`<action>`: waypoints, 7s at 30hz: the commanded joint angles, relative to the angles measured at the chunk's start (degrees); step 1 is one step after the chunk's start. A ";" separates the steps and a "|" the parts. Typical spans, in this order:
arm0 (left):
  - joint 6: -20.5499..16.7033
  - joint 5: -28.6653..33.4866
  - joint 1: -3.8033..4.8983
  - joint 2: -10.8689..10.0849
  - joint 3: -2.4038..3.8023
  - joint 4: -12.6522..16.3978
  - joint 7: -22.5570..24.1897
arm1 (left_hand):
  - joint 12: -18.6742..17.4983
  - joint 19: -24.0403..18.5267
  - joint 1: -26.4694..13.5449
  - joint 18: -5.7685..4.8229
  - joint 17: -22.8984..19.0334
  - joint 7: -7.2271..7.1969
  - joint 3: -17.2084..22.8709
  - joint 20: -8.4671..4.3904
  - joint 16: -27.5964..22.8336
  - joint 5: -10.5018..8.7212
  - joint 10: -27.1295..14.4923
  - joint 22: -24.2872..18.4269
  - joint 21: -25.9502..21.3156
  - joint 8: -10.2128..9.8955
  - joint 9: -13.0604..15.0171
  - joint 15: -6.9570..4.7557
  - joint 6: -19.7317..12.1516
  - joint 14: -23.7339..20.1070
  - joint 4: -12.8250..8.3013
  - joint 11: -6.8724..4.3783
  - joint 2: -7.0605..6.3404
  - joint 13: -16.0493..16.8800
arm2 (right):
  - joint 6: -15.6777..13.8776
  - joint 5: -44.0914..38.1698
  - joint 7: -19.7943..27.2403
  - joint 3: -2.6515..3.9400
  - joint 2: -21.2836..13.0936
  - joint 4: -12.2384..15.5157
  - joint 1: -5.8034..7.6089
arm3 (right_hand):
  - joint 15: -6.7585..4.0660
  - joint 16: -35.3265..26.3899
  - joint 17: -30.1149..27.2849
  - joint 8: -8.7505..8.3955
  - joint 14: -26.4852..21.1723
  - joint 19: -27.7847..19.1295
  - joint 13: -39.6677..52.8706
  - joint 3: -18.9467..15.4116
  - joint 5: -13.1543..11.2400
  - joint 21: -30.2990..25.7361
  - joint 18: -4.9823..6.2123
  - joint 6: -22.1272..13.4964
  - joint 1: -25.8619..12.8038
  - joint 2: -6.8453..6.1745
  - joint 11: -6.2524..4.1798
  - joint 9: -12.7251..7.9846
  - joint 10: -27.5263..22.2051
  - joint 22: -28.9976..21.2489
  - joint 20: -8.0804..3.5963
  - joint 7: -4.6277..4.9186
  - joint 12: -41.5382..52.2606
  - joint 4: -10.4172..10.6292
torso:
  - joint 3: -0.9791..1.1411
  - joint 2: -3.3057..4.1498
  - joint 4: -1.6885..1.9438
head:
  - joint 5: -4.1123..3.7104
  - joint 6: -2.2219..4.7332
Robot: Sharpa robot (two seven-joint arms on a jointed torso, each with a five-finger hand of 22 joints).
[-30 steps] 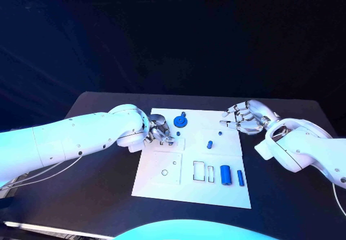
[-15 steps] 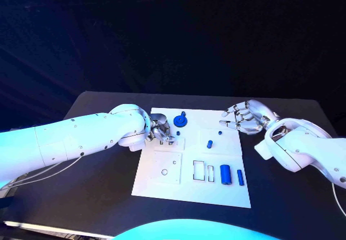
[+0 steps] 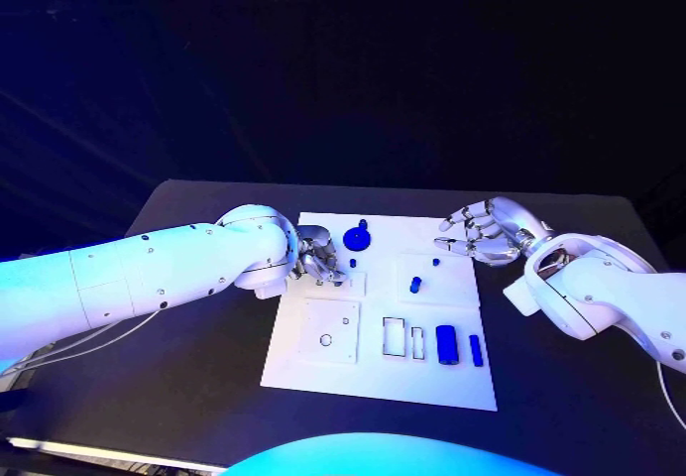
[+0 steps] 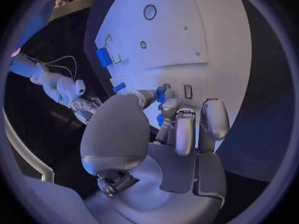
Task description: Assemble the parts on the task board
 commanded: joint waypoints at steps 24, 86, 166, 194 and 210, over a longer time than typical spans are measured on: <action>2.40 -0.15 0.05 -0.05 0.00 -0.15 -0.46 | 0.44 0.85 0.54 -0.65 9.90 -1.33 4.28 -0.17 0.32 0.33 0.72 0.57 0.53 0.06 7.37 -0.38 1.33 3.83 -3.85 0.00 -0.35 0.33 | 0.90 -0.47 0.29 0.01 0.18 -0.14 -0.15 | -0.11 -0.38 7.77 0.22 4.03 -0.27 -0.11 -0.21 -0.25 -0.25 1.07 -0.39 -0.85 0.18 -0.19 0.06 -0.08 2.69 -0.10 -0.10 -0.15 0.03 | 0.04 0.01 0.02 | -0.08 -0.02; 2.97 0.47 0.07 3.47 -0.69 -3.52 -0.85 | 1.57 2.46 -10.71 -1.01 12.32 -2.23 -2.41 -0.99 1.37 -0.09 3.42 2.34 1.07 -0.98 9.58 -1.14 4.81 4.98 -1.90 -0.78 -0.84 3.13 | 1.03 -0.42 0.13 0.01 0.26 -0.16 -0.17 | -0.15 -0.48 7.65 0.54 4.01 -0.34 -0.24 -0.15 -0.27 -0.60 1.13 -0.65 -1.17 0.32 -0.21 0.03 -0.18 2.54 -0.14 -0.12 -0.24 -0.02 | 0.04 0.01 0.02 | -0.44 -0.19; 7.93 3.90 6.27 10.40 1.70 -24.97 0.22 | -2.17 0.43 -14.70 -0.45 10.19 2.31 -16.51 1.72 0.24 0.41 -2.17 -0.15 -0.52 -16.61 2.60 2.34 1.01 3.91 -1.76 3.23 0.42 -2.02 | -0.21 -0.32 0.50 0.02 0.39 -0.67 -0.74 | -0.14 -0.56 7.54 0.80 3.99 -0.34 -0.46 -0.25 -0.28 -0.77 1.14 -0.90 -1.73 0.39 -0.20 0.00 -0.35 2.50 -0.15 -0.11 -0.40 0.01 | 0.16 0.27 -0.11 | -0.57 1.57; 9.34 5.47 6.16 12.38 0.87 -27.86 0.51 | -1.88 0.66 -15.08 -0.50 10.54 2.08 -17.42 1.83 0.44 0.10 -2.05 0.27 -0.33 -16.75 2.13 2.26 2.16 4.06 -1.88 3.06 1.18 -1.76 | -0.07 -0.36 0.45 0.02 0.43 -0.67 -0.71 | -0.15 -0.61 7.48 0.92 3.98 -0.36 -0.59 -0.17 -0.26 -0.89 1.16 -0.99 -1.77 0.53 -0.21 -0.01 -0.45 2.45 -0.16 -0.11 -0.51 -0.01 | 0.13 0.20 -0.07 | -0.75 1.49; 11.21 5.89 6.06 13.14 0.66 -28.41 1.05 | -1.85 0.41 -11.48 -0.45 10.45 1.79 -17.48 1.74 0.42 0.22 -2.34 0.14 -0.39 -16.47 1.99 2.07 3.16 3.99 -1.95 2.82 1.23 -1.77 | -0.02 -0.40 0.43 0.02 0.57 -0.78 -0.71 | -0.16 -0.64 7.44 1.05 3.97 -0.34 -0.54 -0.11 -0.25 -0.92 1.16 -1.01 -1.80 0.59 -0.22 -0.01 -0.39 2.46 -0.17 -0.13 -0.46 -0.04 | 0.15 0.15 0.01 | -0.73 1.25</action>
